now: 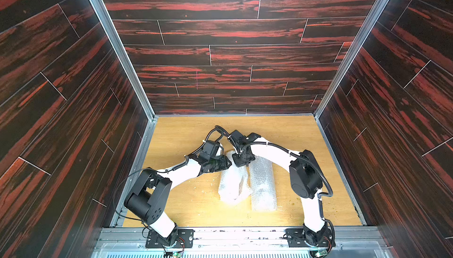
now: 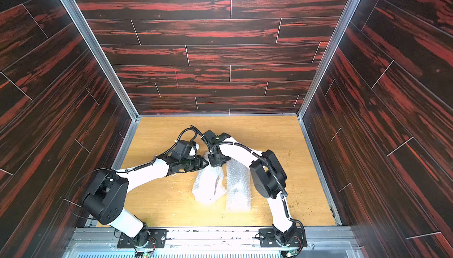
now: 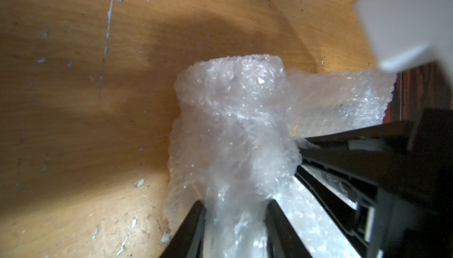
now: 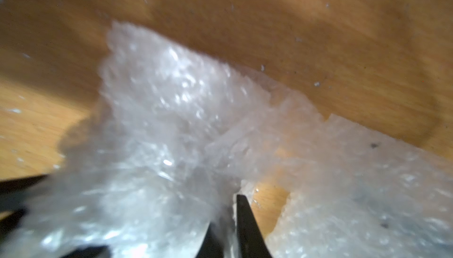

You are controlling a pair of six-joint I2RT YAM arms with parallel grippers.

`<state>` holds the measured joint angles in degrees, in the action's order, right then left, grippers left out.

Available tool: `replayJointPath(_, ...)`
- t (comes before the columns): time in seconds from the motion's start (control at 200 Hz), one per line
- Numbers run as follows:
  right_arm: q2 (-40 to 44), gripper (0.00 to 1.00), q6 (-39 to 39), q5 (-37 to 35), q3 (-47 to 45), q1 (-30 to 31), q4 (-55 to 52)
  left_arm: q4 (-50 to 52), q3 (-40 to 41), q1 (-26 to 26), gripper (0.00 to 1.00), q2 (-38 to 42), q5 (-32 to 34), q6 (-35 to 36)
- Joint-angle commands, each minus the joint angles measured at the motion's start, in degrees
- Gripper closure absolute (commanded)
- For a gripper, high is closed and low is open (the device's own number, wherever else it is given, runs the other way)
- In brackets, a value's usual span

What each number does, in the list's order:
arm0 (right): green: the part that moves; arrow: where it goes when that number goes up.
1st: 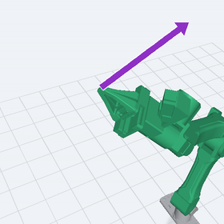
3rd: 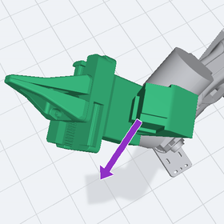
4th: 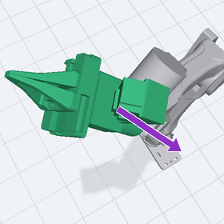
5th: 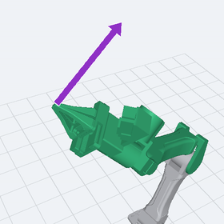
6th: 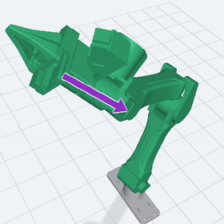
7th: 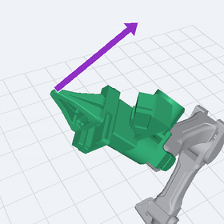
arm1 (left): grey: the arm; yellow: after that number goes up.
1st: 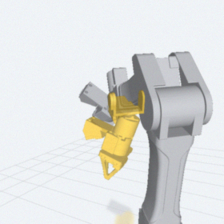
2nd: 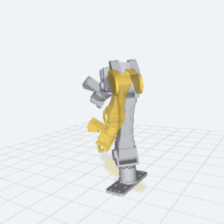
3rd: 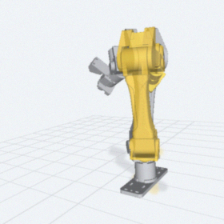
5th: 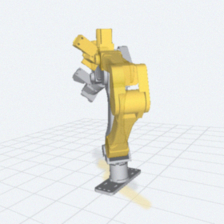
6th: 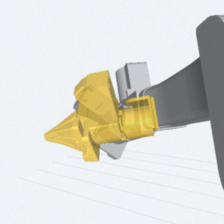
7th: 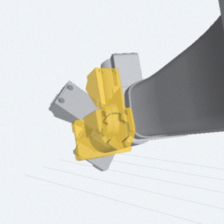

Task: Unwrap the vase from the bubble wrap
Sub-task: Unwrap the bubble wrap at the center of the board.

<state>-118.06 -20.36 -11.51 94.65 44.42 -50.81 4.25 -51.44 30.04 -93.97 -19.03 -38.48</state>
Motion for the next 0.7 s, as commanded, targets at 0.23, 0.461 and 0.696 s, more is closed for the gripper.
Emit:
replayJointPath(0.23,5.4,1.0,-4.9,3.9,-1.2,-3.3,3.5,15.1,5.5,0.7,1.0,-7.0,8.3,0.5)
replayJointPath(0.461,9.5,1.0,-7.3,2.7,-2.6,-9.1,3.8,17.4,6.9,0.6,1.0,-7.7,11.2,1.4)
replayJointPath(0.696,12.3,1.0,-8.9,-0.3,-8.4,-10.5,6.0,17.2,7.8,0.5,1.0,-8.5,12.2,1.2)
